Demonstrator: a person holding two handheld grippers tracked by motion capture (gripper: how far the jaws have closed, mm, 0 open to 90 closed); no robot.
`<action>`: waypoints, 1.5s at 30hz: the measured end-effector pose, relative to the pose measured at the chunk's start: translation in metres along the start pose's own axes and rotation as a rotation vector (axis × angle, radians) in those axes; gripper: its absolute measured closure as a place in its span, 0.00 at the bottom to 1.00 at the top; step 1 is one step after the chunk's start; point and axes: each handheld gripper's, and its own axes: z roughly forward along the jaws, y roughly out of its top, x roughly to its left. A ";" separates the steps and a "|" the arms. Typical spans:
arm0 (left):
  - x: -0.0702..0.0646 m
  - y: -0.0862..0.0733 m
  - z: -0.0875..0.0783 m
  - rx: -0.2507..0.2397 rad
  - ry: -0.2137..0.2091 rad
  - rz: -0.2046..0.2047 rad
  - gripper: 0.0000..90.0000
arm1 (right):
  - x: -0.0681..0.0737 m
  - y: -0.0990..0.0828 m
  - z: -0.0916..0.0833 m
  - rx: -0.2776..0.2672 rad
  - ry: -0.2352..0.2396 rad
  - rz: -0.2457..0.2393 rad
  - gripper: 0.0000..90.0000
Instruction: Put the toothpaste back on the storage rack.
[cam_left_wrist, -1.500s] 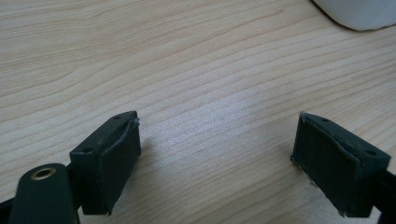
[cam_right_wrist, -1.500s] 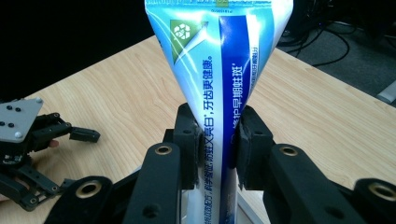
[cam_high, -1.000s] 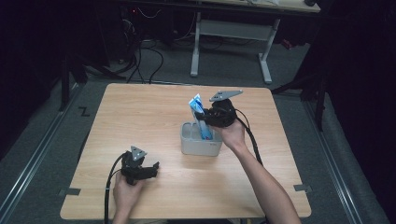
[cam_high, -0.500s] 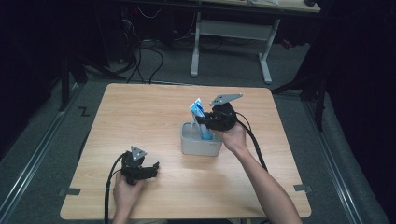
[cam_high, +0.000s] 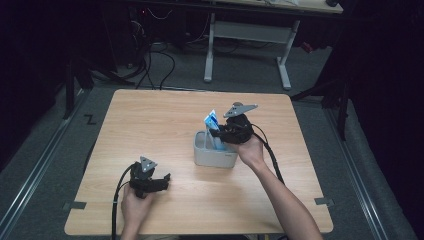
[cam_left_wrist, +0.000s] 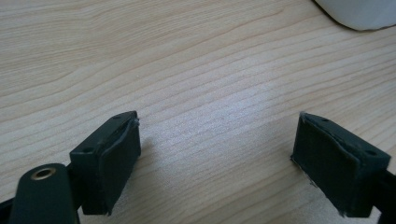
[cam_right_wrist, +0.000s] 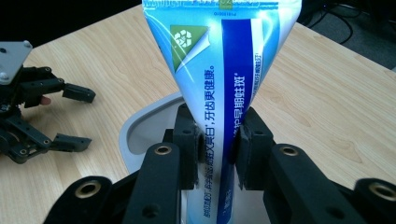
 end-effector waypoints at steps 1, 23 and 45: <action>0.000 0.000 0.000 0.000 0.000 0.000 0.17 | 0.000 0.000 0.001 0.002 -0.001 -0.003 0.81; 0.000 0.000 0.000 -0.001 0.000 -0.001 0.17 | 0.000 -0.002 0.009 0.015 -0.022 -0.021 0.74; 0.000 0.000 0.000 -0.001 0.000 -0.001 0.17 | -0.006 -0.003 -0.013 -0.057 -0.043 0.019 0.55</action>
